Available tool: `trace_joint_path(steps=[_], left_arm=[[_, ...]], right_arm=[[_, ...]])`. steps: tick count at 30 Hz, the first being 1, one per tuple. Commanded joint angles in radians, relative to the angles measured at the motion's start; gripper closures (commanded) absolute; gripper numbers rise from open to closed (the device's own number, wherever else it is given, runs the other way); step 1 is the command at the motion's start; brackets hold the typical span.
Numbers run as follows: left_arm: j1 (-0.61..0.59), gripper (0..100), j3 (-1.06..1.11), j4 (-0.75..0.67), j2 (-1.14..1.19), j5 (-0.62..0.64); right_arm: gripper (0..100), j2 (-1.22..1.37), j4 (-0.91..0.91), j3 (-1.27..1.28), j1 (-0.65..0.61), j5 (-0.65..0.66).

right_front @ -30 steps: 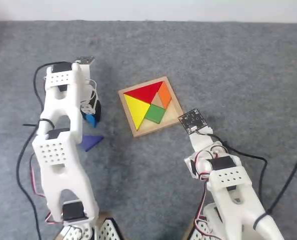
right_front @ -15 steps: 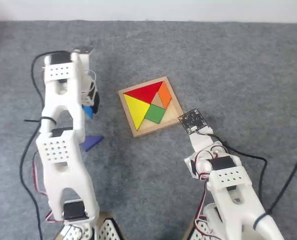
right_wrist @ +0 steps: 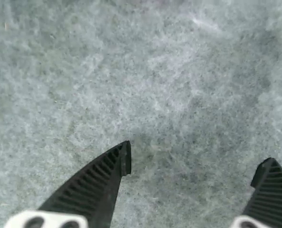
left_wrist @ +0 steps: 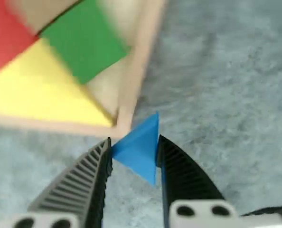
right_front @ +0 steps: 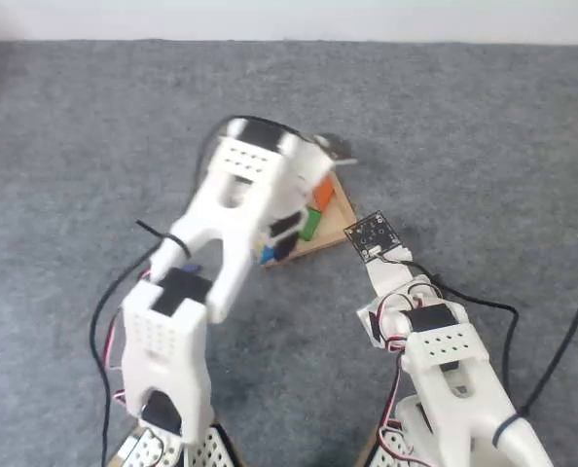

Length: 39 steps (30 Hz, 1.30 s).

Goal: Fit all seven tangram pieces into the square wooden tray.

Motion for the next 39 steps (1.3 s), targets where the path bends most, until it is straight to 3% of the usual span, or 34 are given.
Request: trace_joint_path(steps=[1,8,17,26,39], left_arm=[[0.037,90,-0.021,-0.063,0.021,-0.123],[0.034,90,-0.019,-0.167,0.055,-0.242],[0.025,90,-0.013,-0.227,0.057,-0.308],[-0.038,82,-0.013,-0.270,0.057,-0.308],[-0.081,82,-0.048,-0.285,0.046,-0.295]], right_arm=[[59.7,0.001,-0.013,-0.006,-0.004,0.012],[59.7,0.001,-0.013,-0.006,-0.004,0.012],[59.7,0.001,-0.013,-0.006,-0.004,0.012],[59.7,0.001,-0.013,-0.006,-0.004,0.012],[59.7,0.001,-0.013,-0.006,-0.005,0.012]])
